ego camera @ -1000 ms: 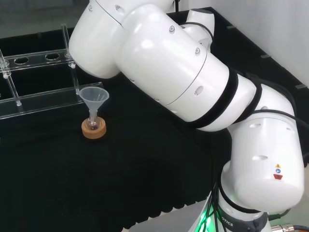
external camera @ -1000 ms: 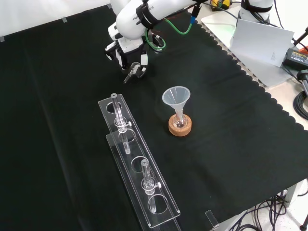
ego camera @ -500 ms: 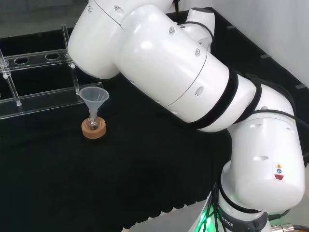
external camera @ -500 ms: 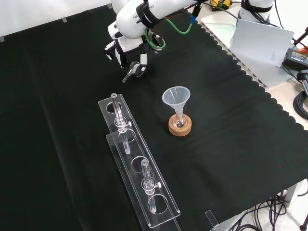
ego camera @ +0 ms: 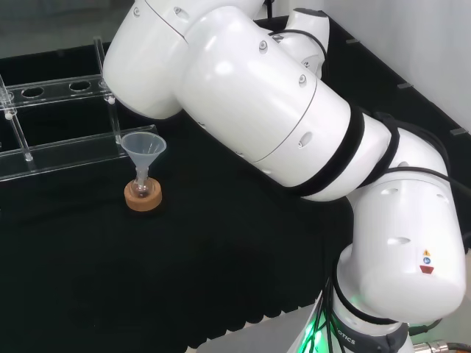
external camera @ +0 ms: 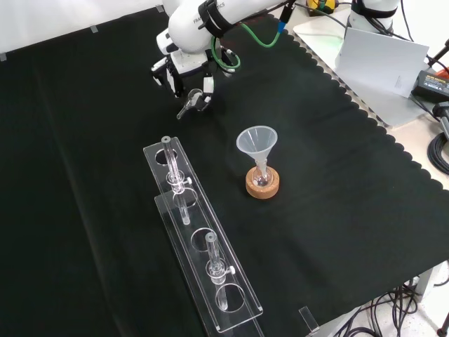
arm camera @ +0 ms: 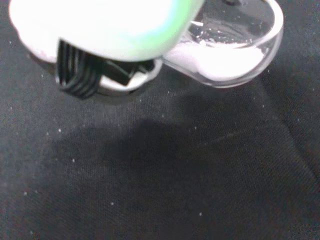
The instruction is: Pick up the weighing funnel.
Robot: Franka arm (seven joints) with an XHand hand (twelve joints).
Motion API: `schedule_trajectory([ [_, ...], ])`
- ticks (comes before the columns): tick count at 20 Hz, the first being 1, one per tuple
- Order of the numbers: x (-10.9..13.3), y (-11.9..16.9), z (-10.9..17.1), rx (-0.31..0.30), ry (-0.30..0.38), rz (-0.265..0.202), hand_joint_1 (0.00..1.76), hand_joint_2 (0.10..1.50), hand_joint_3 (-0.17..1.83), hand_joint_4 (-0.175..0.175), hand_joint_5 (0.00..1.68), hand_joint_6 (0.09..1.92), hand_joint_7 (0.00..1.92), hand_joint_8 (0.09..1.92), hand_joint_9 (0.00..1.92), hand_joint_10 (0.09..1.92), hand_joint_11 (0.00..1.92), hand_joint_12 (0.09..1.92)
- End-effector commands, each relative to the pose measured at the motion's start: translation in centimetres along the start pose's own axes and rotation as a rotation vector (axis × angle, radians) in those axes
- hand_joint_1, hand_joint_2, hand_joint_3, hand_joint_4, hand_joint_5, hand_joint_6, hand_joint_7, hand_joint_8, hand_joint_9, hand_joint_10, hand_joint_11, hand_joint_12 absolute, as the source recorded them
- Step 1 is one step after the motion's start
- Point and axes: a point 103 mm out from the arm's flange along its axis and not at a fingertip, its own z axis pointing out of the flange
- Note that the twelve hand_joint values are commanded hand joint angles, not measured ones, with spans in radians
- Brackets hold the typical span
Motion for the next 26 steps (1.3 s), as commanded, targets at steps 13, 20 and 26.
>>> schedule_trajectory([
  [13,1.4,-0.5,-4.6,-0.055,0.020,-0.060,1.33,0.57,0.67,-0.175,1.55,0.09,1.63,0.09,1.34,0.21,0.26,1.45],
  [20,2.8,-1.7,-7.8,-0.090,0.019,-0.126,1.20,0.58,0.65,0.113,1.57,0.09,1.73,0.09,1.34,0.21,0.26,1.45],
  [26,4.0,-2.9,-10.0,-0.099,0.028,-0.152,1.17,0.58,0.64,0.175,1.57,0.09,1.75,0.09,1.35,0.20,0.26,1.45],
])
